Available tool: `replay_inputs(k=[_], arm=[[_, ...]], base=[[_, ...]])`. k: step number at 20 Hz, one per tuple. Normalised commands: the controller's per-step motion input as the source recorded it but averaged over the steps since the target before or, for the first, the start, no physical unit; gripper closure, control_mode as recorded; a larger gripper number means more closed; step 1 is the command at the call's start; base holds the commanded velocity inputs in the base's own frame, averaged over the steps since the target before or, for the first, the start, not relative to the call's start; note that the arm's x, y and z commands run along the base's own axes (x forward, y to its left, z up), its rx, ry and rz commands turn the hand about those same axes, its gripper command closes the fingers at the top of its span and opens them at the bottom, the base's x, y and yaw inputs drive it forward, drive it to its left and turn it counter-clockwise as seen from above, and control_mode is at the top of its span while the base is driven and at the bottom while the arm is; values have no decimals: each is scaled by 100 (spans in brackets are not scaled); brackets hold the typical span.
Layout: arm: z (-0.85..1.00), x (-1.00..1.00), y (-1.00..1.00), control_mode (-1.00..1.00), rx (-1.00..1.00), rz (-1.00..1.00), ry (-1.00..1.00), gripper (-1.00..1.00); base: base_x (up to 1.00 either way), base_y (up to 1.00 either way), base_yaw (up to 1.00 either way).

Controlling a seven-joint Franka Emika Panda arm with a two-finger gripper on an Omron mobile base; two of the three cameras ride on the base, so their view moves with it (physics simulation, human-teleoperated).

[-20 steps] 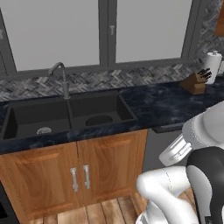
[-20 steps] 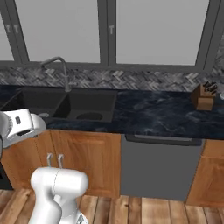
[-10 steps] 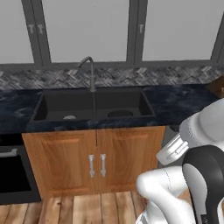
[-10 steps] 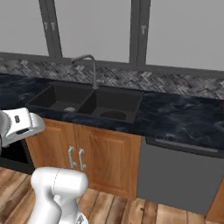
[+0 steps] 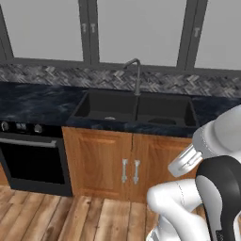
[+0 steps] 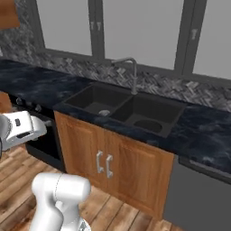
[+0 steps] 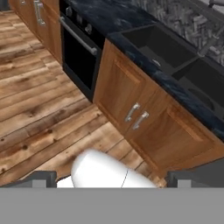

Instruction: Move the pot and pan from the stove into the sink.

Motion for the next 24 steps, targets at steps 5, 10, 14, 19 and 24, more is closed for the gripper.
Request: replay_inputs(k=[5, 10, 14, 19, 24], arm=[[0, 0, 0, 100, 0, 0, 0, -100], [0, 0, 0, 100, 0, 0, 0, -100], [0, 0, 0, 100, 0, 0, 0, -100], [0, 0, 0, 100, 0, 0, 0, -100], [0, 0, 0, 100, 0, 0, 0, -100]], base=[[-19, -4, 46], [-17, -1, 47], [-16, -1, 48], [-17, -2, 48], [-17, -2, 48]])
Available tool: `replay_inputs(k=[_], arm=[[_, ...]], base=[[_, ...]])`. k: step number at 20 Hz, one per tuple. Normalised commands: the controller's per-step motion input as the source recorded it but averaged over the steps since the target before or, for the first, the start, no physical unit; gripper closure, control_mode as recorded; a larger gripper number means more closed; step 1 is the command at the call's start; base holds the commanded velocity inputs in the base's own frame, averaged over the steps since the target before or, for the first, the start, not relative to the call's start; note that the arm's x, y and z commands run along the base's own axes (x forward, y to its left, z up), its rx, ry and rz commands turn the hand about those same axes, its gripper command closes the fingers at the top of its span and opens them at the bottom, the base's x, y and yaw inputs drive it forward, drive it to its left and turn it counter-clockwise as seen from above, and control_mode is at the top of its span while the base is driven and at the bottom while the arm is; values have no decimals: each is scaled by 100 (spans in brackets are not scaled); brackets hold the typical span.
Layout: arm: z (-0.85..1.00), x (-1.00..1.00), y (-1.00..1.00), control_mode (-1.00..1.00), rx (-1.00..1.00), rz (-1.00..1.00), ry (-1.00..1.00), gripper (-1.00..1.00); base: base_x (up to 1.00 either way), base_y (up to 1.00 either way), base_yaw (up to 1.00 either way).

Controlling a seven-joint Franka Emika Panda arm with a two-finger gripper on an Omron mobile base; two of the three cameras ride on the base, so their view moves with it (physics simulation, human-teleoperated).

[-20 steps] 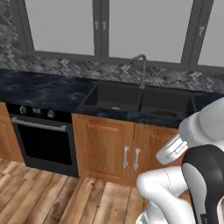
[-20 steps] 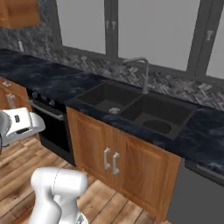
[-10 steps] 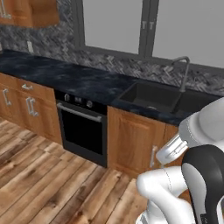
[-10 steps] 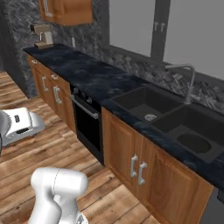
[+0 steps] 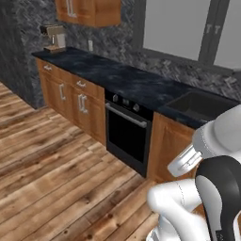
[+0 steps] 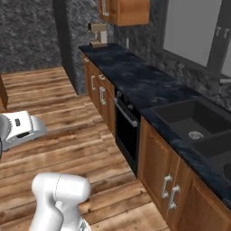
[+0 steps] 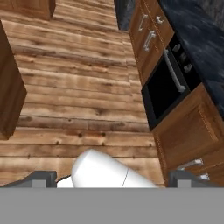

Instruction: Move the pot and pan from the stove into the sink.

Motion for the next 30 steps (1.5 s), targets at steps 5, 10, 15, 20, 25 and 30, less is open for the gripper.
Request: replay_inputs(k=[5, 10, 15, 20, 25, 30], arm=[[0, 0, 0, 100, 0, 0, 0, -100], [0, 0, 0, 100, 0, 0, 0, -100], [0, 0, 0, 100, 0, 0, 0, -100], [0, 0, 0, 100, 0, 0, 0, -100], [0, 0, 0, 100, 0, 0, 0, -100], [0, 0, 0, 100, 0, 0, 0, -100]], base=[[-17, -3, 48], [-23, -5, 45], [-21, -11, 39], [-10, -1, 27], [-2, 16, 1], [-1, 70, 1]])
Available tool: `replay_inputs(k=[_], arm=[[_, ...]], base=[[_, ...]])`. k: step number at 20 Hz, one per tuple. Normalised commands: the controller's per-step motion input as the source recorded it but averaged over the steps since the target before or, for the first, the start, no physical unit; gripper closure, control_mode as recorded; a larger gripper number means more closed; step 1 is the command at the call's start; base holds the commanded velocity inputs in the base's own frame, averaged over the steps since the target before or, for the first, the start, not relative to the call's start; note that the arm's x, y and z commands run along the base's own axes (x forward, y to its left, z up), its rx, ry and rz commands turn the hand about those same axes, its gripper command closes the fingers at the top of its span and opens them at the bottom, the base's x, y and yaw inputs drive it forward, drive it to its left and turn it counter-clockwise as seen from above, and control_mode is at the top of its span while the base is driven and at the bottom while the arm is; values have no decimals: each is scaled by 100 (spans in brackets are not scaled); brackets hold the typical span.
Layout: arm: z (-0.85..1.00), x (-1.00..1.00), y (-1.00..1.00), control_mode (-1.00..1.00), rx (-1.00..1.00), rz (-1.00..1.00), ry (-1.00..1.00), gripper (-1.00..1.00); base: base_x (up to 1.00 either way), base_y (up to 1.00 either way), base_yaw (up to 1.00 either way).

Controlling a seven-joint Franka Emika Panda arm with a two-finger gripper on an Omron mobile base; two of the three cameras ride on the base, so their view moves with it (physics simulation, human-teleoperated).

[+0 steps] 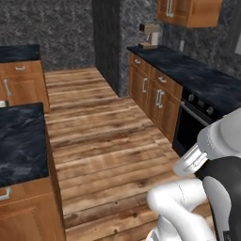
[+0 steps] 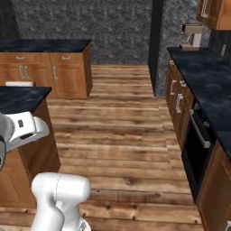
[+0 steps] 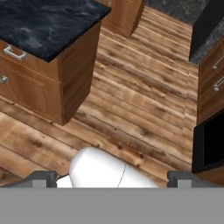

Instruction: Move the pot and pan from the stove into the sink.

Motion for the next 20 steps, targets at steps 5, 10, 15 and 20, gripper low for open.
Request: replay_inputs(k=[5, 10, 15, 20], arm=[[0, 0, 0, 100, 0, 0, 0, -100], [0, 0, 0, 100, 0, 0, 0, -100], [0, 0, 0, 100, 0, 0, 0, -100], [0, 0, 0, 100, 0, 0, 0, -100]], base=[[0, 88, 2], [0, 94, 2], [0, 96, 2], [0, 97, 1]])
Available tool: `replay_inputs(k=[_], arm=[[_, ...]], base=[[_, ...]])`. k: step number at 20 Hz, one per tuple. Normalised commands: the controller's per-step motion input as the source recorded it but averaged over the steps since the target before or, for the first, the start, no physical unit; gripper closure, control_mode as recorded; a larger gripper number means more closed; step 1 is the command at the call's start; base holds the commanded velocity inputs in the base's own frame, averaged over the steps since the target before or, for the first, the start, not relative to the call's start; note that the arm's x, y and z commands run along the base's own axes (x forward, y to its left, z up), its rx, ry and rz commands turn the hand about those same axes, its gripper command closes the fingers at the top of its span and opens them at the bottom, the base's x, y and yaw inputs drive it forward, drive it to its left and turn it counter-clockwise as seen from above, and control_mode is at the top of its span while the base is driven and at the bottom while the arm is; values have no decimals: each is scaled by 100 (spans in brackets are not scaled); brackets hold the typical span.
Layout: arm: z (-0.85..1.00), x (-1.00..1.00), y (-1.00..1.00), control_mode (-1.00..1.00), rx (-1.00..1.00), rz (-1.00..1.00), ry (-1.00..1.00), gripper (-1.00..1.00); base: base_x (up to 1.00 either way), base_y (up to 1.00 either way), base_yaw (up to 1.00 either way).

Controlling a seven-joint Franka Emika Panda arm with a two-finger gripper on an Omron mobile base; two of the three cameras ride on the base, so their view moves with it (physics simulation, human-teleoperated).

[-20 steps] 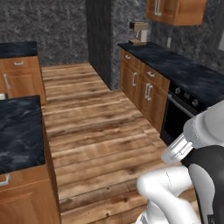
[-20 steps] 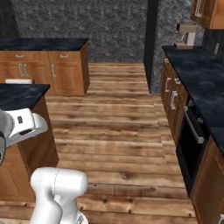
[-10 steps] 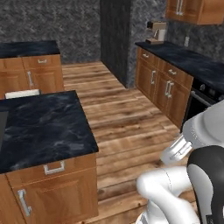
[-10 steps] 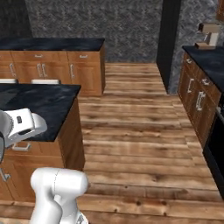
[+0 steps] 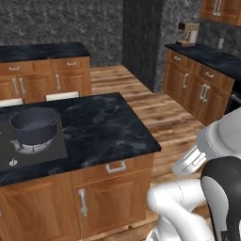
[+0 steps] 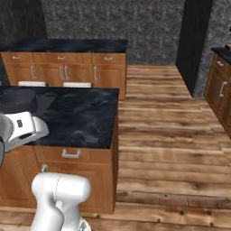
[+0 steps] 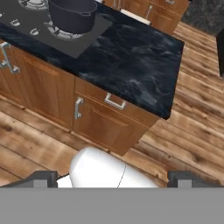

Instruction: Move the pot and pan from the stove into the sink.

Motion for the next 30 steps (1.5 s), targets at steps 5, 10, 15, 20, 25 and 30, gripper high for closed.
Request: replay_inputs(k=[5, 10, 15, 20, 25, 30], arm=[[0, 0, 0, 100, 0, 0, 0, -100], [0, 0, 0, 100, 0, 0, 0, -100], [0, 0, 0, 100, 0, 0, 0, -100], [0, 0, 0, 100, 0, 0, 0, -100], [0, 0, 0, 100, 0, 0, 0, -100], [0, 0, 0, 100, 0, 0, 0, -100]], base=[[0, 96, 2], [0, 88, 0], [0, 79, 0], [0, 12, 1], [25, 0, 0], [70, 0, 0]])
